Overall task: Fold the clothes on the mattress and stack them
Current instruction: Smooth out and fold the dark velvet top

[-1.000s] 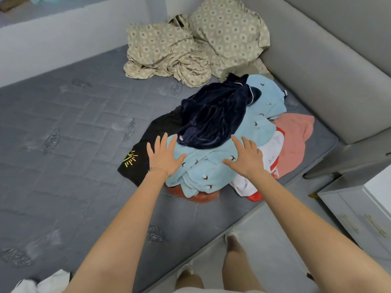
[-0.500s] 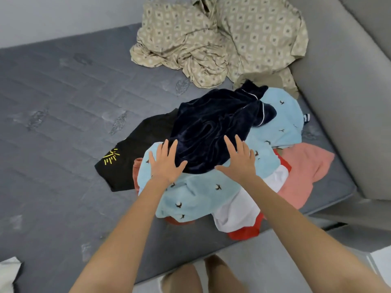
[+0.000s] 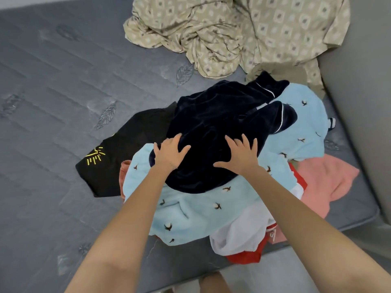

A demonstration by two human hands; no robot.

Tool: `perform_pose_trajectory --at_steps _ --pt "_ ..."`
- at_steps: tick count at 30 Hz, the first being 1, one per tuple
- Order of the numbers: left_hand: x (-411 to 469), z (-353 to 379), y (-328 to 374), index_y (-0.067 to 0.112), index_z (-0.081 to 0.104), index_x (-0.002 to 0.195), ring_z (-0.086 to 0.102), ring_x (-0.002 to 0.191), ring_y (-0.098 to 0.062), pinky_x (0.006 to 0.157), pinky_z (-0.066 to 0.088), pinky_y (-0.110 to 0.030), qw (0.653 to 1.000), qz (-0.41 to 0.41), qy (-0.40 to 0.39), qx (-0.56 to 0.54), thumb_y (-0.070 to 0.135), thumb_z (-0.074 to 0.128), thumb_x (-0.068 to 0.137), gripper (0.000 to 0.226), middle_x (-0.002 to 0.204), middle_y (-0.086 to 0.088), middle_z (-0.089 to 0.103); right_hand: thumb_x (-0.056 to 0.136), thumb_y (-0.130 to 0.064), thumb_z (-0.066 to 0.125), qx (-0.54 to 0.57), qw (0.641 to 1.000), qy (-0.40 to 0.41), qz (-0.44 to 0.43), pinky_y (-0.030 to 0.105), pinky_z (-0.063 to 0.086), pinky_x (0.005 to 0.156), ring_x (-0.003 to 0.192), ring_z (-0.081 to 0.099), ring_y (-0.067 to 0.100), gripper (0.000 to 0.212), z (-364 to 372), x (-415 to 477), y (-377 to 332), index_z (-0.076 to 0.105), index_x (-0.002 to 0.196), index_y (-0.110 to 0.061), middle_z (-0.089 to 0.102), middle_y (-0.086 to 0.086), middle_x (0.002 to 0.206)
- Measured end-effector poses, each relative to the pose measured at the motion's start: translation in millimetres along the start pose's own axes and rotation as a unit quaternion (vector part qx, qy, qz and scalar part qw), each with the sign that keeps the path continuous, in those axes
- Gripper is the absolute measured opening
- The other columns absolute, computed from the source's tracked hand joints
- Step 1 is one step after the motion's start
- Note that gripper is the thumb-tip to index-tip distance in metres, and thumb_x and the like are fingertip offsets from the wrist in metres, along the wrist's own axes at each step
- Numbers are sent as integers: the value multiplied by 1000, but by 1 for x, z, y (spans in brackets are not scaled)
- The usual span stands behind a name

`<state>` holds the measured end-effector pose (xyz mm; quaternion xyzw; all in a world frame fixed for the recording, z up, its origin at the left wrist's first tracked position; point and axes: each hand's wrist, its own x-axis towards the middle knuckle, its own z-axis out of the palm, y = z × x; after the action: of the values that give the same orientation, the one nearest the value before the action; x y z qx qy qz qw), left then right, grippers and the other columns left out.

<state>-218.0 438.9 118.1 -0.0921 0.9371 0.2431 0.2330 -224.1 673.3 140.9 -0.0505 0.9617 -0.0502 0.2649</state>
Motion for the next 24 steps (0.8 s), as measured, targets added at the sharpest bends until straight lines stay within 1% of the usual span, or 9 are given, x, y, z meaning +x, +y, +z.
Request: perform_pose_trajectory --at_steps 4,6,8,10,12,13,18,21,24 --pt "1 7 5 15 57 119 56 110 -28 112 26 -45 998 12 57 -14 33 47 100 27 110 -7 63 83 -64 62 -15 998 65 -17 52 -2 120 145 22 28 73 15 -5 8 46 141 -23 54 4 136" --pt "-2 4 5 11 59 107 57 99 -31 96 43 -46 996 14 73 -55 27 47 100 20 98 -8 64 86 -59 62 10 994 105 -19 49 -1 121 138 33 26 58 14 -6 12 57 129 -22 62 3 121" --pt "-7 -2 6 8 56 98 57 88 -28 79 49 -45 991 21 93 -97 25 47 101 20 89 -8 62 87 -55 63 43 989 142 -23 45 3 120 124 45 24 48 9 -8 13 65 119 -19 67 2 107" --pt "-15 -11 7 10 50 93 53 76 -19 69 48 -35 983 24 125 -131 26 47 101 19 82 -1 55 87 -53 65 95 978 181 -36 42 19 118 103 58 23 43 0 -11 6 69 107 -15 68 2 90" --pt "-26 -22 12 14 45 92 48 71 -12 62 40 -26 976 33 146 -158 28 46 101 17 78 5 48 86 -52 66 148 964 215 -54 38 42 97 80 61 22 42 -14 -17 -8 69 97 -11 67 3 77" --pt "-32 -28 14 16 43 92 47 71 -11 62 37 -24 973 41 151 -167 29 46 101 16 79 6 47 86 -52 66 166 958 227 -59 36 46 86 74 60 21 43 -21 -22 -17 69 94 -10 66 3 75" --pt "-65 -66 13 20 42 96 48 68 -3 63 32 -18 955 99 195 -199 34 46 101 15 78 14 46 86 -55 65 229 934 271 -54 35 48 63 62 56 20 47 -49 -57 -61 61 79 -8 60 4 66" --pt "-94 -100 -1 14 48 103 49 70 -8 64 36 -24 949 148 212 -181 35 46 101 21 82 8 52 85 -56 66 261 918 298 -35 32 44 62 61 54 18 48 -64 -87 -89 59 75 -9 59 2 65" --pt "-130 -135 -20 16 47 97 53 73 -15 64 38 -27 942 198 219 -159 34 46 101 19 83 -1 58 85 -56 66 290 902 319 -13 31 43 63 64 55 14 45 -76 -123 -123 58 75 -13 60 -2 68"
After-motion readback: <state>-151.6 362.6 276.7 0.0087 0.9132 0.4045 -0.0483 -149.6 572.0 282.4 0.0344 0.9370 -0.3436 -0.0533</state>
